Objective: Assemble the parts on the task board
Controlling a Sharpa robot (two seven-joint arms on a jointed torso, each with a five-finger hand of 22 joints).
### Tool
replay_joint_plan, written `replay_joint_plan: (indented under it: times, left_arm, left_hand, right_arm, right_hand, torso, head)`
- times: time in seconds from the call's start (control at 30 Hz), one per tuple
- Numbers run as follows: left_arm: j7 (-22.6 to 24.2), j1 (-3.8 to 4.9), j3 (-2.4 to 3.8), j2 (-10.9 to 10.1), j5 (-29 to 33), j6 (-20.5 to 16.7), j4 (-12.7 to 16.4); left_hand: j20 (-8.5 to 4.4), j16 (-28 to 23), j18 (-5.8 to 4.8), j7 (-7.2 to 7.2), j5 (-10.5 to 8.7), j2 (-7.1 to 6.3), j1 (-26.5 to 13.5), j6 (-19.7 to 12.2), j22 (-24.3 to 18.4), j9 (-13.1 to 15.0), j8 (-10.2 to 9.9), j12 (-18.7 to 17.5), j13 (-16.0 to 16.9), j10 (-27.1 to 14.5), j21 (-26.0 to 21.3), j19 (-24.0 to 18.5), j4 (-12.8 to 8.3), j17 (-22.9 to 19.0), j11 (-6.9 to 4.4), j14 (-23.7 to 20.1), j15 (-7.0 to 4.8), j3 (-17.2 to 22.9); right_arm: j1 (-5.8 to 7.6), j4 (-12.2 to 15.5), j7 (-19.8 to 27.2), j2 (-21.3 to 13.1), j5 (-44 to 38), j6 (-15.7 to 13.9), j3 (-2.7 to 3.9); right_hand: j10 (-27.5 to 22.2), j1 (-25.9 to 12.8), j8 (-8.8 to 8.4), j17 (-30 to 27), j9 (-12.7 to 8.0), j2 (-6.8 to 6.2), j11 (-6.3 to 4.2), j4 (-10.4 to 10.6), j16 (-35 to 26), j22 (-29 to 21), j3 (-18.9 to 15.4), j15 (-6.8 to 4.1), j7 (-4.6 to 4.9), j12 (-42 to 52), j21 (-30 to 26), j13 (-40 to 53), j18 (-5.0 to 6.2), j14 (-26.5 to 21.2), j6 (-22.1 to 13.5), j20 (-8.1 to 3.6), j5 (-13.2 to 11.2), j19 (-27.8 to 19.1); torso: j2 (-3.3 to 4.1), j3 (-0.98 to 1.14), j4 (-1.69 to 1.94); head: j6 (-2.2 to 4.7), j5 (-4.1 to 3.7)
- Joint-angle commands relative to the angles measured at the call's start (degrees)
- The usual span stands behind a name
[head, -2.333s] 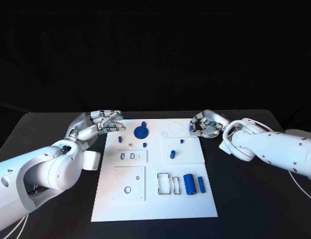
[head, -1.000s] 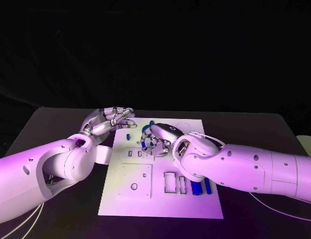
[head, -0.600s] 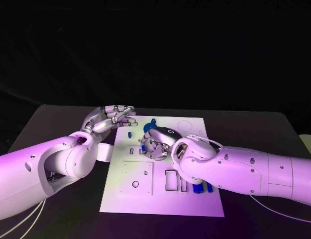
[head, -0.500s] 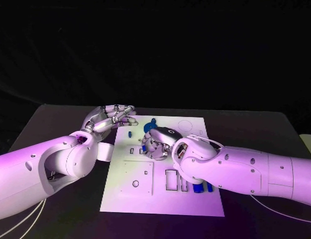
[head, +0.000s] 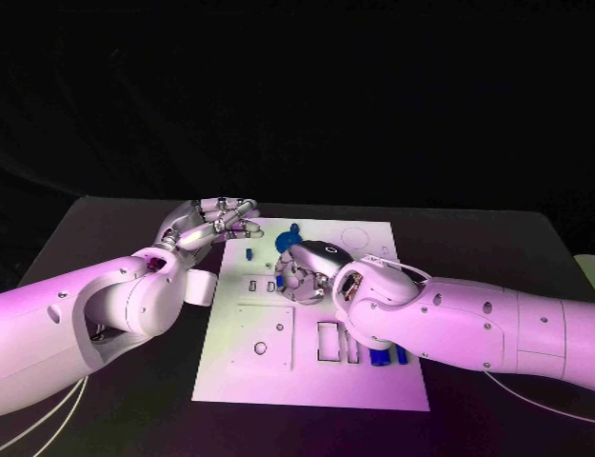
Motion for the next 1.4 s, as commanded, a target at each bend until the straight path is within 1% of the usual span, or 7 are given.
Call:
replay_joint_plan:
  times: [0.03, 0.27, 0.47, 0.67, 1.0, 1.33, 1.4]
  left_arm:
    - [0.1, 0.08, 0.04, 0.0, 0.1, 0.2, 0.1]
    - [0.0, 0.07, 0.04, 0.1, 0.1, 0.3, 0.1]
    - [0.0, 0.07, 0.04, 0.1, 0.1, 0.4, -0.1]
    - [0.0, 0.07, 0.04, 0.2, 0.1, 0.4, -0.1]
    - [-0.1, 0.06, 0.04, 0.1, 0.1, 0.5, -0.2]
    - [-0.2, 0.06, 0.04, 0.2, 0.1, 0.7, -0.2]
    - [-0.3, 0.06, 0.04, 0.2, 0.1, 0.8, -0.2]
  left_hand:
    - [0.23, 0.3, 0.70, -0.12, -0.32, 0.12, -0.5, -0.1, -0.1, 0.0, -0.2, -0.1, 0.1, -0.1, 0.2, -0.2, -0.1, 0.1, 0.13, -0.5, 0.00, 0.4]
    - [0.23, 0.3, 0.70, -0.12, -0.32, 0.12, -0.5, -0.1, -0.1, 0.0, -0.2, -0.1, 0.1, -0.1, 0.2, -0.2, -0.1, 0.1, 0.13, -0.5, 0.00, 0.4]
    - [0.24, 0.3, 0.70, -0.12, -0.32, 0.11, -0.5, -0.1, -0.1, 0.0, -0.2, -0.1, 0.1, -0.1, 0.2, -0.2, -0.1, 0.1, 0.13, -0.6, 0.00, 0.4]
    - [0.24, 0.3, 0.70, -0.12, -0.32, 0.11, -0.5, -0.1, -0.1, 0.0, -0.2, -0.1, 0.1, -0.1, 0.2, -0.2, -0.1, 0.1, 0.13, -0.6, 0.00, 0.4]
    - [0.24, 0.3, 0.70, -0.12, -0.32, 0.11, -0.5, -0.1, -0.1, 0.0, -0.2, -0.1, 0.1, -0.1, 0.2, -0.2, -0.1, 0.1, 0.13, -0.6, 0.00, 0.4]
    - [0.24, 0.3, 0.70, -0.14, -0.33, 0.10, -0.6, -0.1, -0.1, 0.0, -0.2, -0.1, 0.1, -0.1, 0.2, -0.2, -0.1, 0.1, 0.12, -0.6, 0.00, 0.4]
    - [0.24, 0.3, 0.70, -0.15, -0.33, 0.09, -0.6, -0.1, -0.1, 0.1, -0.2, -0.1, 0.1, -0.1, 0.2, -0.2, -0.2, 0.2, 0.11, -0.6, -0.01, 0.4]
  right_arm:
    - [-0.21, 0.0, -1.3, -0.2, -1.5, 1.0, -0.15]
    - [-0.23, 0.3, -1.6, -0.5, -1.6, 1.1, -0.15]
    - [-0.28, 0.3, -1.6, -0.5, -1.5, 1.3, -0.15]
    - [-0.33, 0.2, -1.5, -0.4, -1.5, 1.5, -0.16]
    - [-0.39, 0.1, -1.8, -0.4, -1.5, 1.5, -0.17]
    - [-0.43, 0.0, -1.6, -0.4, -1.3, 1.3, -0.21]
    - [-0.43, 0.0, -1.4, -0.4, -1.2, 1.1, -0.21]
  right_hand:
    - [0.3, -0.4, 1.82, 11.0, 2.5, 0.07, -0.20, 0.2, 0.0, 8.5, 0.0, -0.28, -0.87, 0.2, -0.3, 3.2, -0.94, 5.1, 1.1, -0.30, 0.3, 0.4]
    - [0.2, -0.7, 1.87, 10.8, 2.5, -0.09, -0.23, 0.3, -0.1, 8.4, -0.1, -0.31, -0.91, 0.0, -0.4, 3.0, -0.91, 5.0, 1.1, -0.32, 0.3, 0.4]
    - [0.2, -1.2, 1.89, 10.7, 2.5, -0.42, -0.26, 0.5, -0.1, 8.4, -0.3, -0.34, -0.93, 0.0, -0.5, 3.0, -0.89, 5.0, 1.1, -0.35, 0.2, 0.3]
    - [0.1, -1.7, 1.85, 10.6, 2.5, -0.88, -0.25, 0.7, -0.1, 8.3, -0.5, -0.35, -0.90, -0.1, -0.6, 2.9, -0.85, 5.0, 0.9, -0.37, 0.0, 0.2]
    - [-0.1, -3.3, 1.65, 10.4, 2.4, -1.79, -0.07, 1.7, -0.2, 8.1, -1.4, -0.23, -0.69, -0.5, -1.0, 2.6, -0.78, 4.9, 0.5, -0.32, -0.1, 0.0]
    - [-0.5, -3.5, 1.40, 10.2, 2.3, -2.12, 0.02, 1.9, -0.3, 7.8, -1.7, -0.17, -0.56, -0.9, -1.2, 2.2, -0.71, 4.9, 0.1, -0.28, -0.1, -0.2]
    - [-1.3, -3.7, 0.15, 9.7, 1.8, -3.08, 0.62, 1.9, -0.5, 7.3, -2.0, 0.24, 0.22, -1.8, -1.8, 1.3, -0.56, 4.8, -1.9, -0.05, 0.6, -0.7]
  torso:
    - [0.00, -0.02, -0.06]
    - [0.01, -0.03, 0.06]
    - [0.00, -0.10, -0.06]
    - [0.02, -0.03, 0.02]
    - [0.00, -0.05, 0.00]
    - [0.00, -0.02, 0.01]
    - [-0.02, -0.02, 0.03]
  head:
    - [-0.01, 0.04]
    - [-0.29, 0.04]
    - [-0.22, 0.00]
    - [-0.29, -0.04]
    - [-0.31, -0.09]
    - [-0.31, -0.15]
    - [-0.29, -0.17]
